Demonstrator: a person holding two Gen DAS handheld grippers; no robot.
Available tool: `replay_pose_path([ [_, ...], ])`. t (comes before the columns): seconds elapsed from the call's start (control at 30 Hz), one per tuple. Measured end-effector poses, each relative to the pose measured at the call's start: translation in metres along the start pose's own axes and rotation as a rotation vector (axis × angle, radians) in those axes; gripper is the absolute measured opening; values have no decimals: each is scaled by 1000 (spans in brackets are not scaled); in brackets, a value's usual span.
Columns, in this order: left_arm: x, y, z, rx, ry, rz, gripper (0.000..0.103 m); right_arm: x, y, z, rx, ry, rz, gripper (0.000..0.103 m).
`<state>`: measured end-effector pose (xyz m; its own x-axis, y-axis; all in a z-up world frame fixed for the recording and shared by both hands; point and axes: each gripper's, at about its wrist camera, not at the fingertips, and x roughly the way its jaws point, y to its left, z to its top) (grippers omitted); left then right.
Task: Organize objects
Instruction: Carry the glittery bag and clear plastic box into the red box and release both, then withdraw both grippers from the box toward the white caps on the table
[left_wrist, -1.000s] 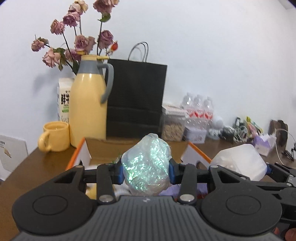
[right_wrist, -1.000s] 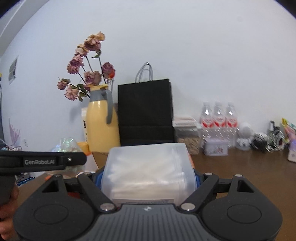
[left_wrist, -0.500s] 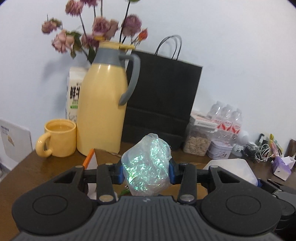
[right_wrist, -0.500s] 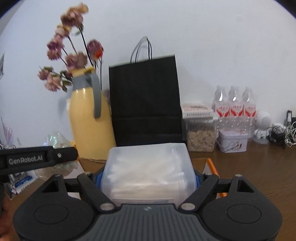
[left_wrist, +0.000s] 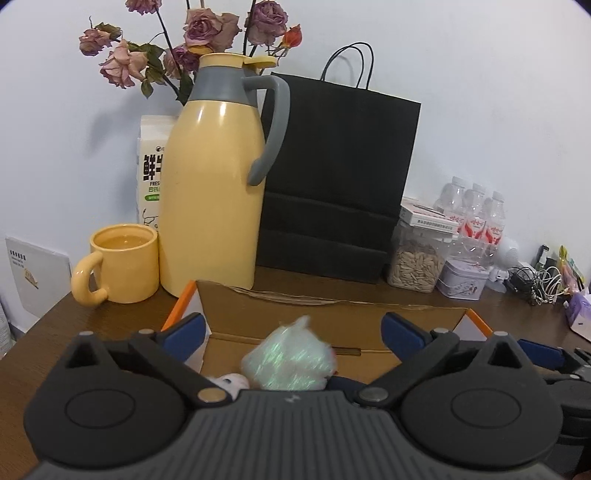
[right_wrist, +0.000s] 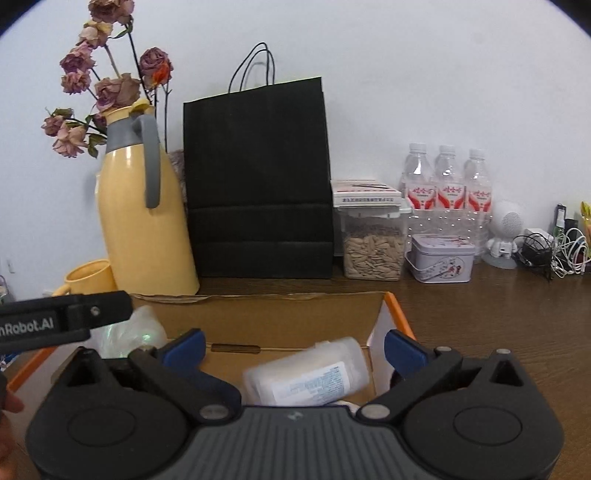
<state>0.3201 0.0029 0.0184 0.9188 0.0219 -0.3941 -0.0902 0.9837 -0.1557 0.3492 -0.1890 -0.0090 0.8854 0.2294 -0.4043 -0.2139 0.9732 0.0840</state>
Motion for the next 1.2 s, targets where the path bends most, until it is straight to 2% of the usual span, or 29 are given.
replay_pose_path([
  [0.23,-1,1,-1,-12,-2,9,103,-2,-2,0,3,0,9,103],
  [0.47,-12,0,-1,-21,-38,-4,103,-14,-1,-1,-9,-24,19,103],
  [0.77,-45,-3,-5,7,-93,-16,103,-47,-2,-5,-41,-73,38,103],
  [0.97,-76,2,-17,28,-117,-31,103,-77,-2,-20,-72,-92,53,103],
  [1.2,-100,9,-43,69,-69,-35,103,-107,1,-48,-105,-52,77,103],
])
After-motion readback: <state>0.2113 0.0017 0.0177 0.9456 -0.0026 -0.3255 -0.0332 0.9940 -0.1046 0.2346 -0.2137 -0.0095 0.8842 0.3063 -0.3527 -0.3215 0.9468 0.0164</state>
